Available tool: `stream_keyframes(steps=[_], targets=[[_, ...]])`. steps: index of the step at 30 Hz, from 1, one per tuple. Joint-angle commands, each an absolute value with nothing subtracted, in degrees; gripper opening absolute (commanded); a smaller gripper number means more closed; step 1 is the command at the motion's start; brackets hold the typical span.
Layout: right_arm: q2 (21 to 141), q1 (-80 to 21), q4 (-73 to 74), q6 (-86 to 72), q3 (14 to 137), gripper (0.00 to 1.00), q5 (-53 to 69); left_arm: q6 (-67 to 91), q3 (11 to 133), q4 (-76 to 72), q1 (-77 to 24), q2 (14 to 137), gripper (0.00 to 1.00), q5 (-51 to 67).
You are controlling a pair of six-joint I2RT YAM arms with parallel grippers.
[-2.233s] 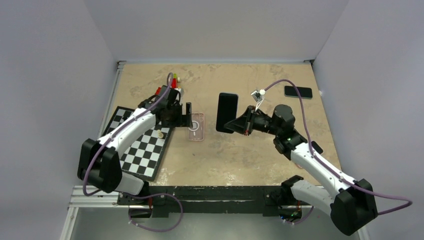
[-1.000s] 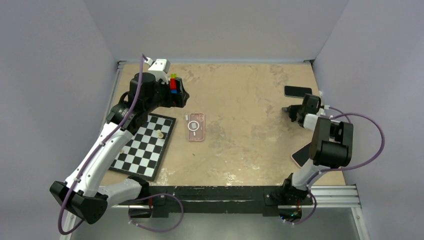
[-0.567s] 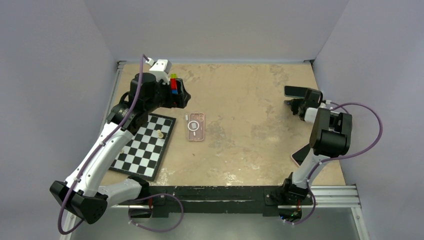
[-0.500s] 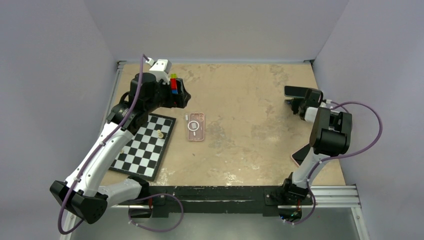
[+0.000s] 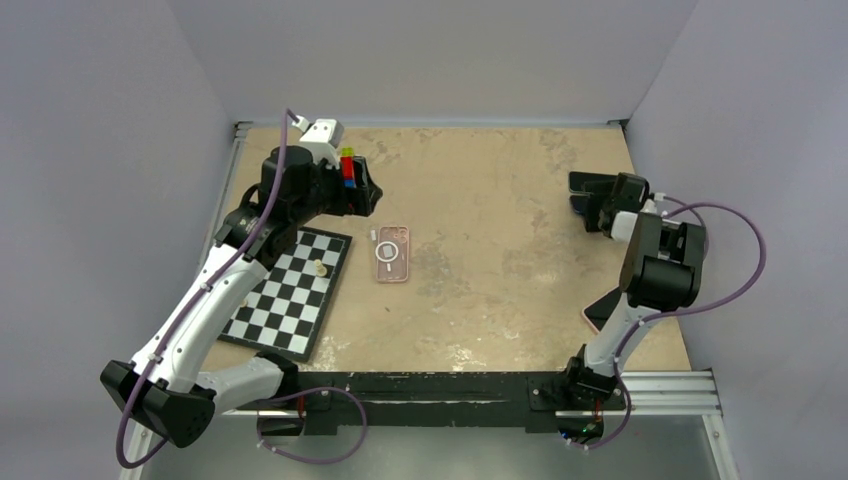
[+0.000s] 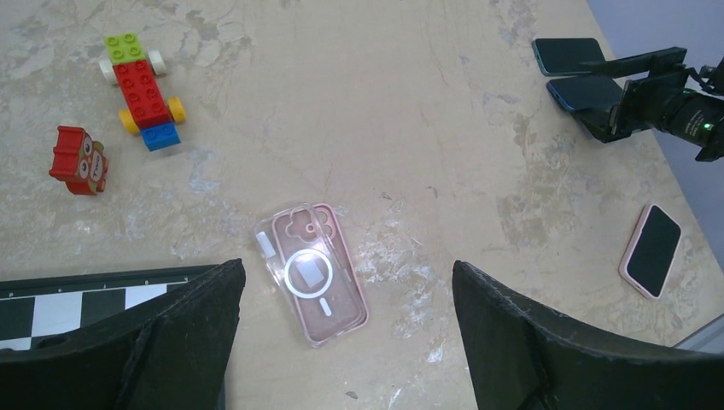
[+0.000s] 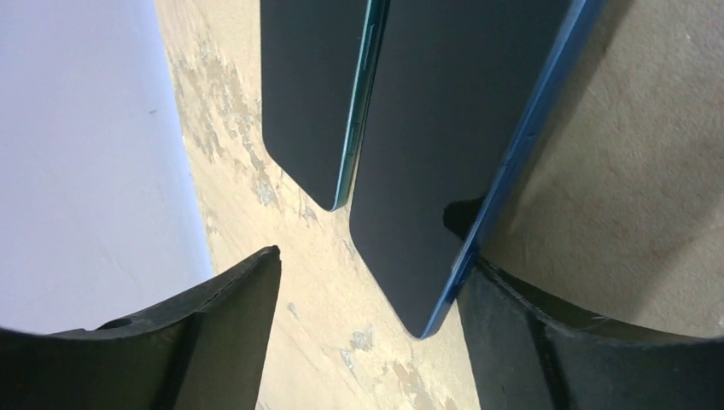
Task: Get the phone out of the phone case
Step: Place the phone at the center of the board.
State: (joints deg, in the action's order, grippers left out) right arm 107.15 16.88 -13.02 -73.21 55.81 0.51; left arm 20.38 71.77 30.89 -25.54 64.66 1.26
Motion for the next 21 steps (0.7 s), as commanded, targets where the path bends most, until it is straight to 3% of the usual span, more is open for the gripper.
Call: stream_keyframes(steps=[1,6,15,19,21], targets=[[102.7,17.2,-8.5,-68.3,58.6,0.80,-0.7,20.6,71.5,28.8,-25.8,64.1,0.94,1.8],[96.2,17.2,1.2,-61.1,57.3,0.89,-0.1,20.5,71.5,28.7,-25.8,63.9,0.94,2.0],[80.5,17.4,16.0,-45.8,49.5,0.90,-8.6,22.0,71.7,28.5,-25.8,63.0,0.94,5.1],[76.4,23.4,19.0,-45.0,44.0,0.91,-8.2,22.2,71.7,28.4,-25.8,62.1,0.94,5.5],[75.0,25.7,21.2,-47.1,42.4,0.90,-13.4,22.3,71.6,28.3,-25.8,61.9,0.94,5.6]])
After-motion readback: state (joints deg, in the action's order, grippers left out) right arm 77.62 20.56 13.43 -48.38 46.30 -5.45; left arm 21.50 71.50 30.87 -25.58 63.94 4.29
